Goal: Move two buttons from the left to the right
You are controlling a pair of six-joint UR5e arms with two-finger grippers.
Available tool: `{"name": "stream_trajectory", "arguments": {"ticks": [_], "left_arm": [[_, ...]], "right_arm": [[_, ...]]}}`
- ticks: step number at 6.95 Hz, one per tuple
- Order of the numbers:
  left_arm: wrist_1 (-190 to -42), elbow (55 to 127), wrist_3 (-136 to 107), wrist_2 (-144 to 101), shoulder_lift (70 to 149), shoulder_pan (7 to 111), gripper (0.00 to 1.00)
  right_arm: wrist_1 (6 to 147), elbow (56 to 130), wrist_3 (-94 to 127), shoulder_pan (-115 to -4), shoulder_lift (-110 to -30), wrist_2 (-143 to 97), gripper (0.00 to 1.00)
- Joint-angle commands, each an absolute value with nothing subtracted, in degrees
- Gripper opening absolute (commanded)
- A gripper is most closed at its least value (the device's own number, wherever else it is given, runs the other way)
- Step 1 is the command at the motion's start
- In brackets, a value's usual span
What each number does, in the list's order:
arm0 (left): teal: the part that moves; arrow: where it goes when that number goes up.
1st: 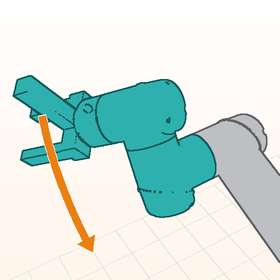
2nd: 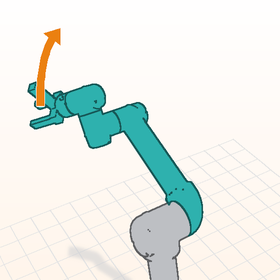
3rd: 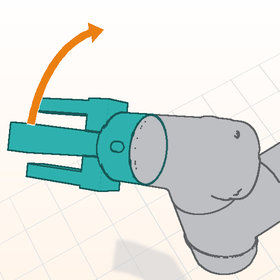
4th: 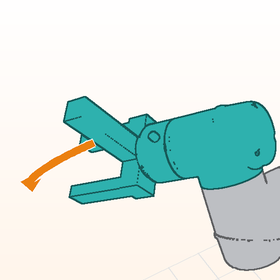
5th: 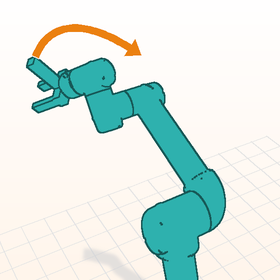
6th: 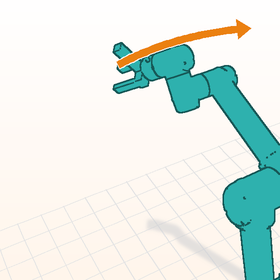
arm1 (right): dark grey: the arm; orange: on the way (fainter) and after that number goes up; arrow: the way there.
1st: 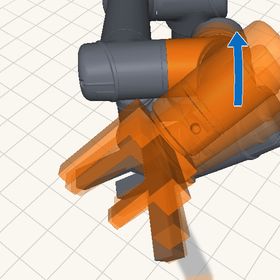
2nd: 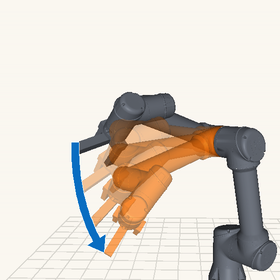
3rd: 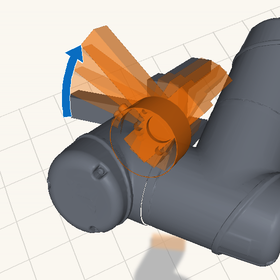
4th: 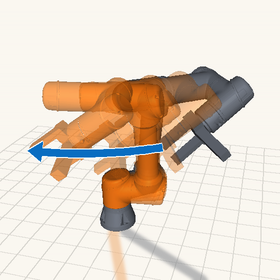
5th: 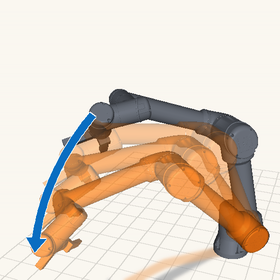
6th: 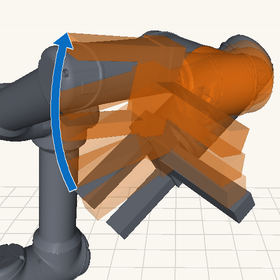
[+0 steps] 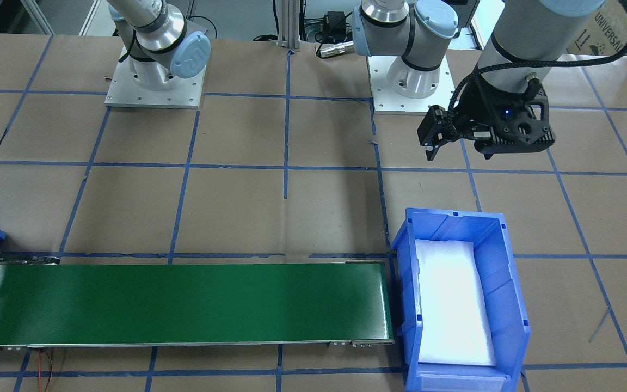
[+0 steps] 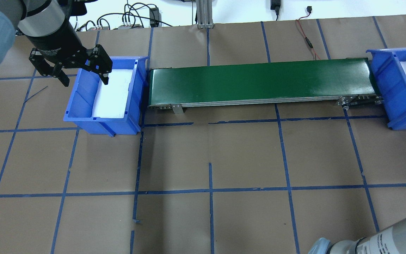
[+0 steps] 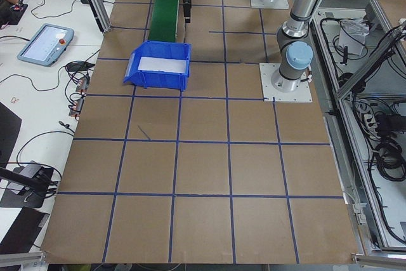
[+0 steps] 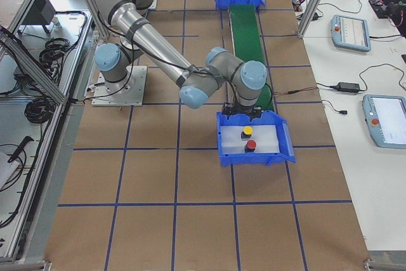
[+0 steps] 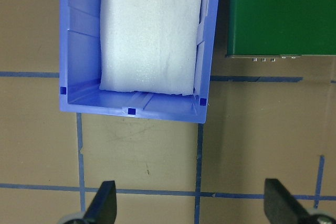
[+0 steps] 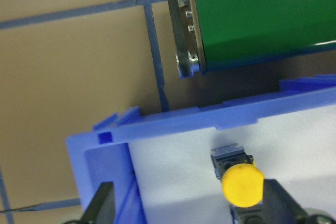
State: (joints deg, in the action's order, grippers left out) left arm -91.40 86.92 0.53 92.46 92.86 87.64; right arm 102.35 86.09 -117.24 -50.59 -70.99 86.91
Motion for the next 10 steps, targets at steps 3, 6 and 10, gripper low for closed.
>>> {"name": "stream_trajectory", "arguments": {"ticks": [3,6,10], "left_arm": [[-91.4,86.9,0.5,92.5,92.9,87.6,1.00],[-91.5,86.9,0.5,92.5,92.9,87.6,1.00],[-91.5,87.0,0.5,92.4,92.9,87.7,1.00]], "right_arm": [[91.8,83.9,-70.6,-71.6,-84.3,87.1,1.00],[91.8,80.9,-41.2,-84.0,-84.2,87.9,1.00],[92.2,79.3,-12.0,-88.8,-82.4,87.6,1.00]]}}
